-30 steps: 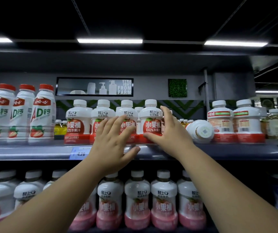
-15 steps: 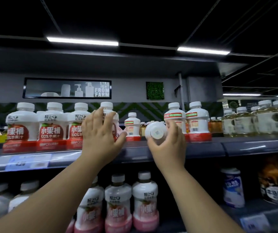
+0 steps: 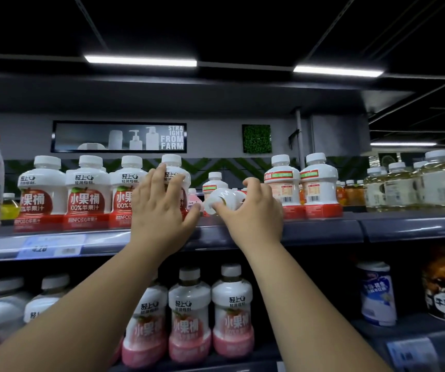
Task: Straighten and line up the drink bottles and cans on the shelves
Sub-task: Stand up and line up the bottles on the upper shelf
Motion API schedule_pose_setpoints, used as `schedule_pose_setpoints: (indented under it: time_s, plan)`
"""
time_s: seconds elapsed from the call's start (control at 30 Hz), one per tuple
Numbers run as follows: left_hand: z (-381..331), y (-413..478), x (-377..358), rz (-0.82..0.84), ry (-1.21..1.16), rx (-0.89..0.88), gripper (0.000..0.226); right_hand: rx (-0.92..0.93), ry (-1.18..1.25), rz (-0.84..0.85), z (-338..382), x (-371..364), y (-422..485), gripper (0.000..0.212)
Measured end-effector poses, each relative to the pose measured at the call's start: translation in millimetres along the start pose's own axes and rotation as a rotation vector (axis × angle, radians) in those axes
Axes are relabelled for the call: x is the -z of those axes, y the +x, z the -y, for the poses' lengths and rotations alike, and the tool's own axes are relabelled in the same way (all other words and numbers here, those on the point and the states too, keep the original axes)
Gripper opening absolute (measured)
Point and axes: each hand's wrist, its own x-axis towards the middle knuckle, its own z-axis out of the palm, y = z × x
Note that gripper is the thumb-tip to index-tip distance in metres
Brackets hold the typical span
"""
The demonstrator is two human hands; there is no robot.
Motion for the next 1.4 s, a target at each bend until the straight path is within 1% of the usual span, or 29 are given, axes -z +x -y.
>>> schedule_pose_setpoints:
  time_s: [0.1, 0.2, 0.27, 0.33, 0.4, 0.47, 0.53, 0.6, 0.67, 0.73, 0.83, 0.9, 1.0, 1.1, 1.2, 1.27, 1.33, 1.4]
  plan:
    - [0.8, -0.2, -0.5, -0.013, -0.015, 0.000, 0.069, 0.042, -0.067, 0.165, 8.4, -3.2, 11.2, 0.071]
    - [2.5, -0.5, -2.4, -0.026, -0.037, -0.004, 0.065, 0.163, -0.072, 0.326, 16.1, -3.9, 27.2, 0.073]
    - [2.9, -0.2, -3.0, -0.042, -0.050, -0.008, 0.063, 0.222, -0.022, 0.483, 19.9, -2.2, 38.5, 0.078]
    - [3.5, 0.2, -3.8, -0.043, -0.061, -0.010, 0.063, 0.197, 0.080, 0.657, 21.3, -2.7, 45.8, 0.087]
    - [3.5, -0.1, -3.6, -0.039, -0.069, -0.007, 0.064, 0.162, 0.179, 0.740, 19.2, -5.6, 48.5, 0.093]
    - [3.9, -0.3, -3.1, -0.038, -0.068, -0.004, 0.064, 0.140, 0.240, 0.713, 16.7, -9.4, 47.8, 0.094]
    - [4.3, -0.2, -3.0, -0.034, -0.058, -0.011, 0.065, 0.130, 0.241, 0.596, 13.8, -10.7, 45.7, 0.092]
    - [5.2, -0.2, -2.8, -0.035, -0.065, -0.018, 0.066, 0.129, 0.238, 0.509, 10.2, -11.4, 45.4, 0.097]
    - [5.4, -0.4, -2.9, -0.045, -0.075, -0.025, 0.067, 0.125, 0.246, 0.528, 7.1, -11.9, 47.9, 0.108]
    - [5.8, -0.5, -3.5, -0.043, -0.068, -0.027, 0.067, 0.115, 0.224, 0.602, 6.8, -11.5, 51.8, 0.110]
    - [5.8, -0.5, -3.7, -0.040, -0.064, -0.025, 0.066, 0.104, 0.208, 0.704, 7.4, -9.2, 55.6, 0.090]
    - [4.9, -0.3, -3.2, -0.043, -0.062, -0.024, 0.065, 0.126, 0.196, 0.714, 7.3, -6.1, 54.9, 0.074]
    - [4.4, -0.3, -2.3, -0.042, -0.078, -0.016, 0.067, 0.167, 0.150, 0.586, 6.6, -6.4, 50.6, 0.062]
    - [4.1, -0.8, -1.8, -0.044, -0.083, -0.019, 0.067, 0.162, 0.224, 0.468, 9.4, -3.9, 47.6, 0.058]
    - [3.5, -1.3, -0.2, -0.030, -0.085, -0.019, 0.068, 0.070, 0.413, 0.321, 16.7, 7.2, 53.8, 0.050]
    - [3.4, -1.5, 0.9, -0.015, -0.081, -0.017, 0.069, -0.065, 0.573, 0.285, 21.9, 11.0, 61.5, 0.047]
    - [2.9, -1.5, 2.1, -0.017, -0.086, -0.019, 0.072, -0.246, 0.730, 0.362, 27.8, 12.4, 68.4, 0.055]
    - [1.1, -2.3, 4.5, -0.010, -0.100, -0.017, 0.070, -0.362, 0.799, 0.503, 30.4, 12.7, 70.3, 0.064]
